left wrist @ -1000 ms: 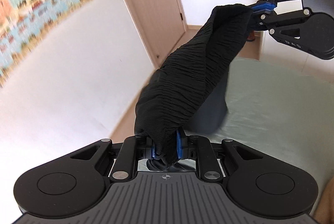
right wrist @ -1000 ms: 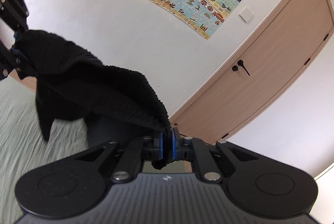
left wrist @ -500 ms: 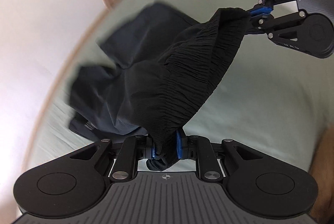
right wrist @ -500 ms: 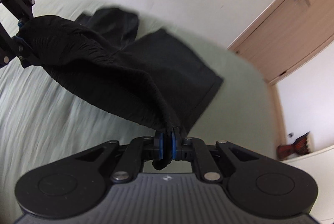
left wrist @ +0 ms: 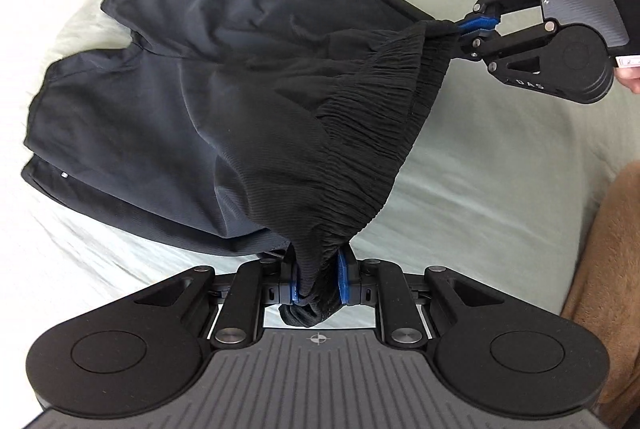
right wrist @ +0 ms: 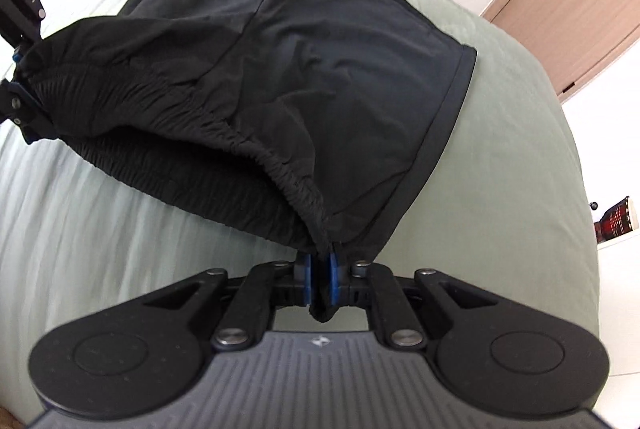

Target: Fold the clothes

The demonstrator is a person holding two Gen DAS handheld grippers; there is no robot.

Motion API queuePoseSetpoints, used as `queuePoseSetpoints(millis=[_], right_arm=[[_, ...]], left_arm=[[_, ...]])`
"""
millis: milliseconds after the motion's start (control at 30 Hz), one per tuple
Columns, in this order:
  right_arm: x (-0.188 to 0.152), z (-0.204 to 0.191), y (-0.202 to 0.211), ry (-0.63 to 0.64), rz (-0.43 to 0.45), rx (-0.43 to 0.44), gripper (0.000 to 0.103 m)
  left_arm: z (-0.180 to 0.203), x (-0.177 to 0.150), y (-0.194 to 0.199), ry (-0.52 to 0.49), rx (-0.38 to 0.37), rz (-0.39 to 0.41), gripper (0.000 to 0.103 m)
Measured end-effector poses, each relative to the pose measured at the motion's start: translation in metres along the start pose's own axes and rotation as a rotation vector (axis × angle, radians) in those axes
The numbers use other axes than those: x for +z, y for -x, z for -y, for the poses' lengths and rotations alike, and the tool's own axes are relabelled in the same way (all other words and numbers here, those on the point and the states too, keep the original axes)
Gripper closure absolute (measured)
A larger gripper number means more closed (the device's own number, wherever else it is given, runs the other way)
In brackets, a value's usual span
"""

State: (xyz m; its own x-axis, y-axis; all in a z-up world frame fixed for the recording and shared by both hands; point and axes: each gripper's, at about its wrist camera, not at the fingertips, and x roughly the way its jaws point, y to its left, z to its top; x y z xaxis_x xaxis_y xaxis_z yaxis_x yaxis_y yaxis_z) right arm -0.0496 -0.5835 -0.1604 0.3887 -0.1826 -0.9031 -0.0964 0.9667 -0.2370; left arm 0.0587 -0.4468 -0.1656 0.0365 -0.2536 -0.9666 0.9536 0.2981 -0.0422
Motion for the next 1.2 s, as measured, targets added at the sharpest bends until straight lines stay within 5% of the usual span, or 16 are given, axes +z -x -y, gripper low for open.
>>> queuePoseSetpoints(millis=[400, 667, 900, 1033, 1200], right_arm=[[-0.001, -0.001, -0.018, -0.013, 0.007, -0.008, 0.084], [-0.009, 0.008, -0.001, -0.027, 0.007, -0.012, 0.061], [-0.028, 0.032, 0.021, -0.117, 0.058, 0.028, 0.060], [-0.032, 0.042, 0.033, -0.180, 0.129, 0.071, 0.060], [-0.023, 0.029, 0.025, -0.114, 0.145, 0.087, 0.060]], left_arm=[[-0.014, -0.003, -0.022, 0.054, 0.017, 0.003, 0.082], [-0.005, -0.017, -0.005, 0.090, 0.059, 0.051, 0.069], [0.011, -0.034, 0.014, 0.112, 0.071, 0.111, 0.062], [0.013, -0.038, 0.007, 0.217, 0.045, 0.141, 0.059], [0.015, -0.050, 0.002, 0.320, 0.013, 0.137, 0.059]])
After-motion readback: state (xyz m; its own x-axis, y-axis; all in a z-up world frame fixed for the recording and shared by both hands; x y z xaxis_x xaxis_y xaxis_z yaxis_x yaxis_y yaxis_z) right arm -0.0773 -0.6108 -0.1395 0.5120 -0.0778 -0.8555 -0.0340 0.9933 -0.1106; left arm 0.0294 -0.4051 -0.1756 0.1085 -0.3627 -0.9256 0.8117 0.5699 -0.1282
